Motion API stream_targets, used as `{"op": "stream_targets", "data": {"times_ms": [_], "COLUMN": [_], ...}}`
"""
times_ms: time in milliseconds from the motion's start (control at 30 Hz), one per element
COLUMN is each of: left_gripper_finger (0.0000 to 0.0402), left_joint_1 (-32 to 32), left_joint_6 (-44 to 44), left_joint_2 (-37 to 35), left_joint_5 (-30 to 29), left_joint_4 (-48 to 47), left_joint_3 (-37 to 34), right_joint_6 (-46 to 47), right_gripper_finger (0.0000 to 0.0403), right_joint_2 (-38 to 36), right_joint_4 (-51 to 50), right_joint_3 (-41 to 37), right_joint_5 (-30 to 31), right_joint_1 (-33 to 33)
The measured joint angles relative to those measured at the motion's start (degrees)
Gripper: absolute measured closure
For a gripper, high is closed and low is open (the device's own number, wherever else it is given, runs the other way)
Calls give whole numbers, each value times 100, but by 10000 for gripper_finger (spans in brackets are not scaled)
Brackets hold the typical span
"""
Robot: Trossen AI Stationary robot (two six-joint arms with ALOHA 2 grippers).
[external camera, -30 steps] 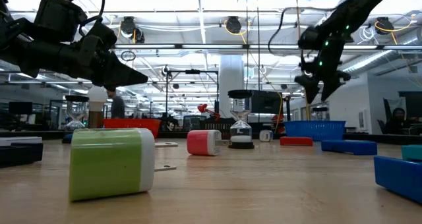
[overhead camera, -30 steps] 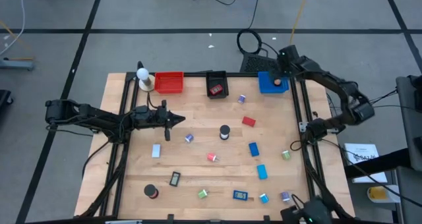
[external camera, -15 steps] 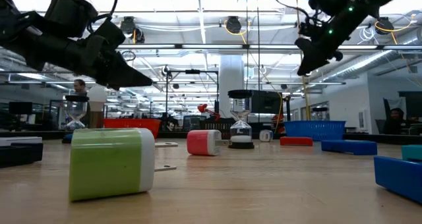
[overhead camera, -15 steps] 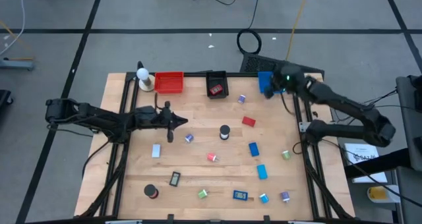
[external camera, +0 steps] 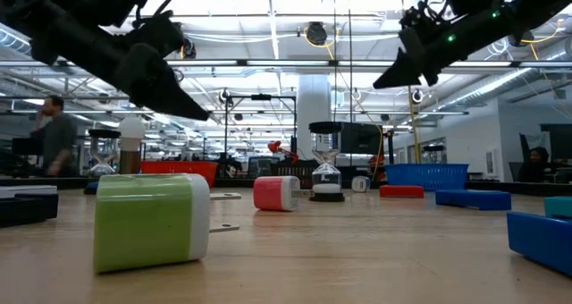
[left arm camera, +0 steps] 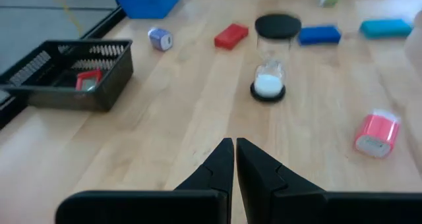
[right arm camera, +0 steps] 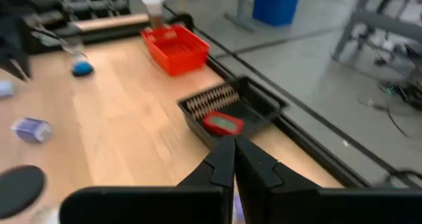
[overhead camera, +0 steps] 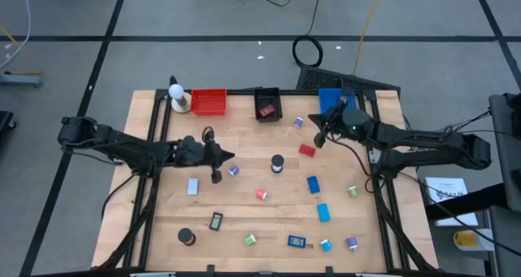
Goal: Pick & Place Office items
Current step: Put the middle left purple charger adapter into the red bin
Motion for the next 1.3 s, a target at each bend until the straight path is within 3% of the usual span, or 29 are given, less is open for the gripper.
{"op": "stream_targets", "data": {"times_ms": [100, 233, 600, 767, 1000, 1300], "left_gripper_finger": [374, 346, 158, 108, 131, 264], "left_joint_1": [-340, -710, -1155, -1096, -981, -802], "left_joint_6": [-550, -1286, -2409, -2837, -3221, -2922], "left_joint_2": [303, 722, 1497, 2018, 2412, 2421], "left_joint_5": [-458, -587, -1178, -1175, -1084, -665], "left_joint_4": [-215, -636, -2597, -2826, -2919, -2926], "left_joint_3": [191, 495, 1666, 1767, 1769, 1781], "right_joint_6": [-80, -145, -315, -317, -318, -398], "right_gripper_finger": [402, 401, 402, 402, 402, 402], "right_joint_2": [2, 2, 2, 2, 2, 2], "right_joint_4": [282, 682, 1080, 1080, 1080, 1080], "right_joint_3": [-57, -207, -415, -415, -415, -415], "right_joint_5": [10, 10, 8, 7, -5, -7], "right_joint_1": [165, 296, 341, 341, 341, 341]}}
